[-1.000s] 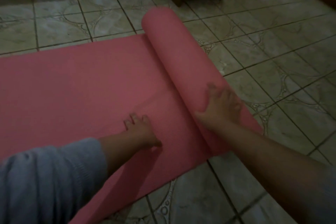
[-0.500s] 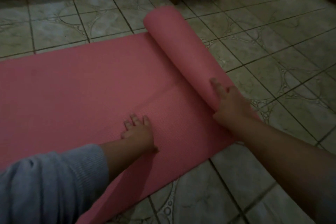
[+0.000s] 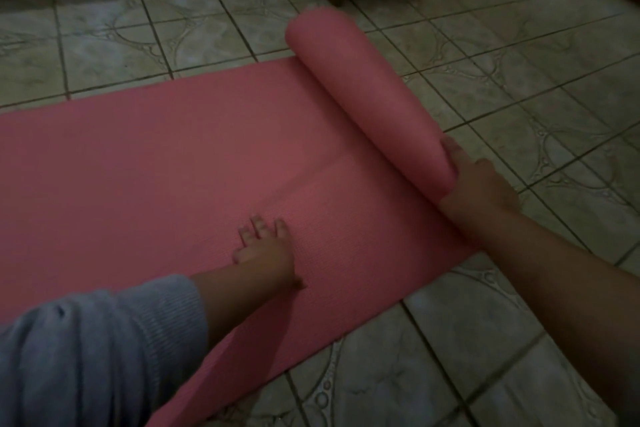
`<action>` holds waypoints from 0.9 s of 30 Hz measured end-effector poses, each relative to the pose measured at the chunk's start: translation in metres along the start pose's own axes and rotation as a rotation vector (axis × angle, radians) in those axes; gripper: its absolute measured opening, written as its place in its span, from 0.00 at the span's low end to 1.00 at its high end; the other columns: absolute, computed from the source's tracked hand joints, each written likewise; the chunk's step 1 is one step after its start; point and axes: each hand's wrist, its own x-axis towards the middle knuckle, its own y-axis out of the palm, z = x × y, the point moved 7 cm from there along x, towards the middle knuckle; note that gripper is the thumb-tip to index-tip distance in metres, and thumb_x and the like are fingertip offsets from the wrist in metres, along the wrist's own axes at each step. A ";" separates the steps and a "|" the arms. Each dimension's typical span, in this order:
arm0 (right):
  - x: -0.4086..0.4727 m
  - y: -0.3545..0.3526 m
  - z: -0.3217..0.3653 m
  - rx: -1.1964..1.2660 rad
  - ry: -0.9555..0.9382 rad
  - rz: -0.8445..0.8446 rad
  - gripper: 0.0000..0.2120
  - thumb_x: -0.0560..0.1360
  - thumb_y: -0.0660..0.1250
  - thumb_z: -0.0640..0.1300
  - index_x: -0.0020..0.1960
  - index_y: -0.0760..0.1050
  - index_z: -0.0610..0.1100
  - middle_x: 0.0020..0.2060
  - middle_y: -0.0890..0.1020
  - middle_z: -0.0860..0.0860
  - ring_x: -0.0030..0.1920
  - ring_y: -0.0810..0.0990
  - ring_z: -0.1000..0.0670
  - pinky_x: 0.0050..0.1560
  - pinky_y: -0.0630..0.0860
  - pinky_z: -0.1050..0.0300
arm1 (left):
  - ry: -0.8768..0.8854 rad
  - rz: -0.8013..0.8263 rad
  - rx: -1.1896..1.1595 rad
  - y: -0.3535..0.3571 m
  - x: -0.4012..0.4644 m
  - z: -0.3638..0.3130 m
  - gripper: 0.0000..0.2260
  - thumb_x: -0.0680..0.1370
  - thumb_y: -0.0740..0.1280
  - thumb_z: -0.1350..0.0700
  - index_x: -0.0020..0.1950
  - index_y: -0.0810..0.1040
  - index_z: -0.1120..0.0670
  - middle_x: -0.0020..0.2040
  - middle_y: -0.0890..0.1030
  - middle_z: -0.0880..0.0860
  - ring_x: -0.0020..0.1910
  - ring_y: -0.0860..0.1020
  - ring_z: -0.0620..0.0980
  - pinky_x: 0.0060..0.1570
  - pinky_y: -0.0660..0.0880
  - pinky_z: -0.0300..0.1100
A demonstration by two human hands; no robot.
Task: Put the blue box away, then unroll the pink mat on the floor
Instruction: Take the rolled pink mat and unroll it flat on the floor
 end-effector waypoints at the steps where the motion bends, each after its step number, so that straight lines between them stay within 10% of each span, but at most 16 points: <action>1: 0.001 -0.003 -0.004 -0.002 0.003 -0.024 0.43 0.69 0.69 0.47 0.73 0.48 0.67 0.59 0.69 0.40 0.53 0.78 0.36 0.52 0.76 0.44 | 0.004 0.000 -0.001 0.000 0.000 0.000 0.55 0.67 0.72 0.38 0.76 0.35 0.54 0.76 0.34 0.65 0.75 0.41 0.69 0.71 0.57 0.64; 10: 0.006 0.002 -0.018 -0.063 0.001 -0.057 0.41 0.69 0.67 0.52 0.72 0.46 0.68 0.62 0.70 0.41 0.58 0.74 0.35 0.57 0.74 0.36 | 0.009 -0.022 0.027 0.003 0.003 0.001 0.55 0.67 0.71 0.36 0.76 0.35 0.56 0.75 0.36 0.67 0.75 0.42 0.70 0.72 0.55 0.63; 15: -0.001 0.016 -0.018 -0.198 -0.013 0.029 0.56 0.60 0.74 0.64 0.74 0.40 0.63 0.71 0.61 0.42 0.68 0.67 0.37 0.62 0.66 0.36 | 0.057 -0.033 -0.036 0.000 -0.001 0.000 0.57 0.63 0.72 0.35 0.77 0.37 0.49 0.76 0.34 0.62 0.75 0.39 0.67 0.71 0.54 0.65; 27: 0.018 -0.006 -0.029 -0.082 0.081 -0.118 0.48 0.62 0.76 0.50 0.72 0.51 0.63 0.61 0.67 0.43 0.57 0.74 0.35 0.54 0.74 0.39 | 0.137 -0.019 0.084 0.007 -0.010 0.002 0.57 0.61 0.74 0.36 0.75 0.35 0.40 0.76 0.32 0.59 0.75 0.38 0.67 0.69 0.56 0.69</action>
